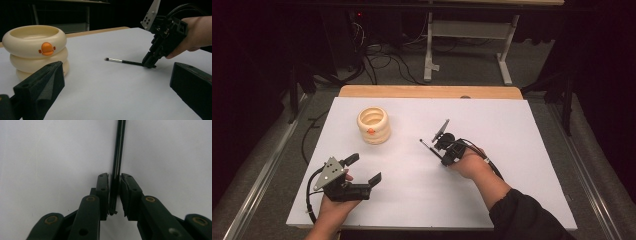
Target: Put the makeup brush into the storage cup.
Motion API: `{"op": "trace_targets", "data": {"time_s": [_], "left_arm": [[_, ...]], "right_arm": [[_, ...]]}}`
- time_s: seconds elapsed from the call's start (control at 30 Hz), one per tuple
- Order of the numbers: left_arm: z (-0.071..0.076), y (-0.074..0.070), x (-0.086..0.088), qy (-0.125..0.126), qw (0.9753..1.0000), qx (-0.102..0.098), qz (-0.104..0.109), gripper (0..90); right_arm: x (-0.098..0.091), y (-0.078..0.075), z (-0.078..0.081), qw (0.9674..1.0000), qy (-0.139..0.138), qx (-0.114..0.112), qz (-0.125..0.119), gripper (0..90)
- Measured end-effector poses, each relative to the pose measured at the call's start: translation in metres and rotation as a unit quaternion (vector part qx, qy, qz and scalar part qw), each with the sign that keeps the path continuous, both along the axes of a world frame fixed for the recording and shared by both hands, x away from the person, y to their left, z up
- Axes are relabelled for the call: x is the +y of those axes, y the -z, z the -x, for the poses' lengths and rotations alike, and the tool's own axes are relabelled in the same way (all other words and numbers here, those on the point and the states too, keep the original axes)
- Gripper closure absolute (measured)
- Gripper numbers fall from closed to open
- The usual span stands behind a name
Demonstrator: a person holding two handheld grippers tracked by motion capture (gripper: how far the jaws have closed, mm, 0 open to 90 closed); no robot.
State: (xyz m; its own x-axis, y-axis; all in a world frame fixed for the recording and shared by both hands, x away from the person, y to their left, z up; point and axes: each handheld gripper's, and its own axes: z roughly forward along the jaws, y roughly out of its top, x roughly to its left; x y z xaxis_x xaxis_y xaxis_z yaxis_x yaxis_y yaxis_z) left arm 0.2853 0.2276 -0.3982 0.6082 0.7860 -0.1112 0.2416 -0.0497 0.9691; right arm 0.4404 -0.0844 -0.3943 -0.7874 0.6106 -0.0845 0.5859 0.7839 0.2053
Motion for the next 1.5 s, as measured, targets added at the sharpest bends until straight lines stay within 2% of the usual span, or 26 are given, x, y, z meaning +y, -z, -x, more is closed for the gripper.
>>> {"op": "trace_targets", "data": {"time_s": [0.1,0.27,0.77,0.83,1.0,1.07,1.5], "left_arm": [[-0.0001,0.0001,0.0000,0.000,1.0000,0.000,-0.001,0.1],[0.0001,-0.0001,0.0000,0.000,1.0000,0.001,0.000,0.1],[0.0014,-0.0008,-0.0001,0.000,1.0000,0.000,0.003,0.1],[0.0015,-0.0010,-0.0002,0.000,1.0000,-0.001,0.003,0.1],[0.0015,-0.0011,0.0000,0.000,1.0000,-0.001,0.003,0.1],[0.0015,-0.0012,0.0001,0.000,1.0000,-0.001,0.003,0.1],[0.0018,-0.0014,0.0008,-0.002,1.0000,-0.001,0.008,0.1]], "right_arm": [[0.0002,0.0002,-0.0002,1.0000,-0.008,-0.001,0.003,82.6],[0.0007,0.0003,-0.0005,1.0000,-0.003,0.002,0.004,84.7],[0.0010,0.0022,-0.0022,1.0000,-0.002,0.005,0.004,84.3],[0.0014,0.0022,-0.0011,0.9999,0.008,0.007,0.004,85.3],[0.0006,0.0018,-0.0025,0.9999,0.001,0.009,0.005,86.0],[0.0012,0.0018,-0.0022,0.9999,0.010,0.012,0.000,86.1],[0.0005,0.0018,-0.0032,0.9999,0.003,0.012,0.000,86.3]]}}
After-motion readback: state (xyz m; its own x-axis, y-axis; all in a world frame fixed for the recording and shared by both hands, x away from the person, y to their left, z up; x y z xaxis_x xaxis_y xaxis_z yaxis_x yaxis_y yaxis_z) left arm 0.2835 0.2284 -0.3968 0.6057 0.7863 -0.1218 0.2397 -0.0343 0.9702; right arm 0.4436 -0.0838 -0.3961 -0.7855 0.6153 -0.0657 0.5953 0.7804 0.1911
